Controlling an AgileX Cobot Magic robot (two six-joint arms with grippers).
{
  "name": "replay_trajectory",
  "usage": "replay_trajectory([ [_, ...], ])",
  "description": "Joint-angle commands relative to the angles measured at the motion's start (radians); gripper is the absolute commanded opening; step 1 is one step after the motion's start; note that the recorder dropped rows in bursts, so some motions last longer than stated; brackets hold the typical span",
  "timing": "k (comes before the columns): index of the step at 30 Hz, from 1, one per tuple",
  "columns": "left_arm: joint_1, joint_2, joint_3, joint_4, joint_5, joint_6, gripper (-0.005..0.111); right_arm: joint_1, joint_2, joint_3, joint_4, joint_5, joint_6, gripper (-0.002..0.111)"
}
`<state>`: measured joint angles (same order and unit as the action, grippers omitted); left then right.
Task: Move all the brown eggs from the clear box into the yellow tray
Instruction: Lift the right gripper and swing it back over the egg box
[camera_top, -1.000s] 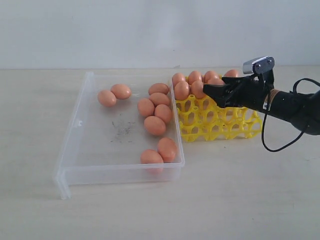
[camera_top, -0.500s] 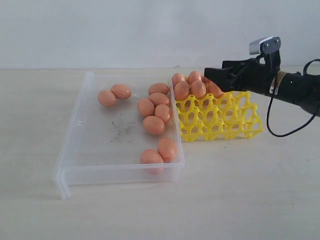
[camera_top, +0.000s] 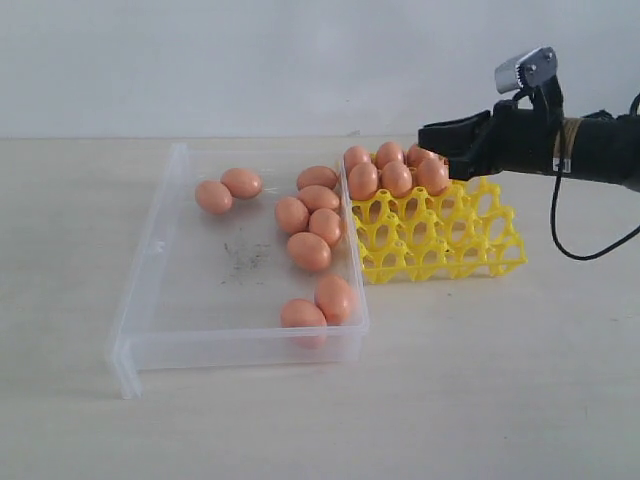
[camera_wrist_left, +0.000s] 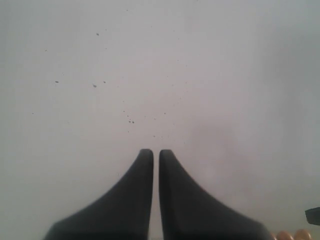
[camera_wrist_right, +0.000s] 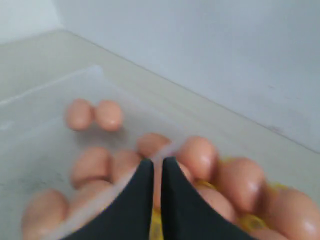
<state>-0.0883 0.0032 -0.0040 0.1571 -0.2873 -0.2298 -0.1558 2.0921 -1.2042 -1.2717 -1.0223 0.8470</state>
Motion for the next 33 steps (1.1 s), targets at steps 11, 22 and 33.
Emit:
replay_trajectory([
  [11,-0.004,-0.003,0.004,-0.007,-0.002,-0.004,0.004,0.466,-0.075,-0.198,-0.473,0.575,0.592,0.054],
  [22,-0.004,-0.003,0.004,-0.007,0.0,-0.004,0.004,0.552,-0.004,-0.355,-0.473,0.743,0.813,0.039],
  [33,-0.004,-0.003,0.004,-0.007,0.0,-0.004,0.004,0.68,0.034,-0.353,-0.325,0.718,-0.123,0.0],
])
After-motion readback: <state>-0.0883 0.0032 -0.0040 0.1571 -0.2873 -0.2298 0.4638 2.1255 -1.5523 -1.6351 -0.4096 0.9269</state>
